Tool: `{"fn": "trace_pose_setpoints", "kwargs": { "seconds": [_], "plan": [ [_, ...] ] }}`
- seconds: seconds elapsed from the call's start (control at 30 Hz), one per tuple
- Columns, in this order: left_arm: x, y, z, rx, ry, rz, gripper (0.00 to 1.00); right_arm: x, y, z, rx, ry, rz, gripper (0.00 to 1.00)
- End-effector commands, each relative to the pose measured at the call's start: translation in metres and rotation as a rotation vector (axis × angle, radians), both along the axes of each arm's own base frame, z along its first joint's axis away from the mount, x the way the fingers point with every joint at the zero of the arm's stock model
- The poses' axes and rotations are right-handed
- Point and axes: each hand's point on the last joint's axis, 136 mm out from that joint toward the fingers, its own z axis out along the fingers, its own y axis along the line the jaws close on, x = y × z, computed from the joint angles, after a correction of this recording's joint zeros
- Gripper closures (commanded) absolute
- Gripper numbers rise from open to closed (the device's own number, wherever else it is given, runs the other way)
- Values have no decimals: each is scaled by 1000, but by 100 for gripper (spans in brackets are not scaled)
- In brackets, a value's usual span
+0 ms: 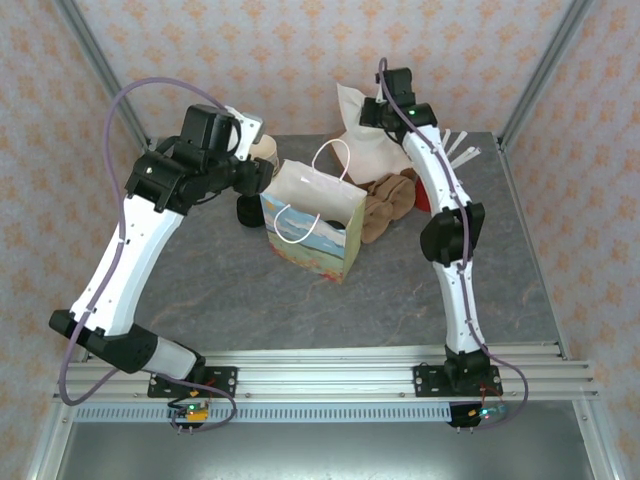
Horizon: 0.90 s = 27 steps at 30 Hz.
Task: Pack the takeout coffee
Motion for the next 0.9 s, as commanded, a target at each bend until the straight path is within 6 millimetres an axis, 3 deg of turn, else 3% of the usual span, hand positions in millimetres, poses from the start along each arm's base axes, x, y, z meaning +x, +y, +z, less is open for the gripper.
{"fn": "trace_pose_setpoints", "kwargs": {
  "seconds": [0.0,0.17,0.37,0.6,0.87],
  "plan": [
    [-4,-2,16,-69,-50,-1,44,-27,3,77,72,-104,29,97],
    [-7,-3,17,-93,-57,-1,44,-49,5,117,93,-159,54,97],
    [-8,-5,21,-148,-67,17,44,-89,17,174,96,-256,117,98],
    [-6,2,24,-178,-98,77,44,-171,30,246,84,-372,268,99],
    [-3,17,20,-152,-109,161,44,-276,46,293,56,-461,470,100]
  ]
}}
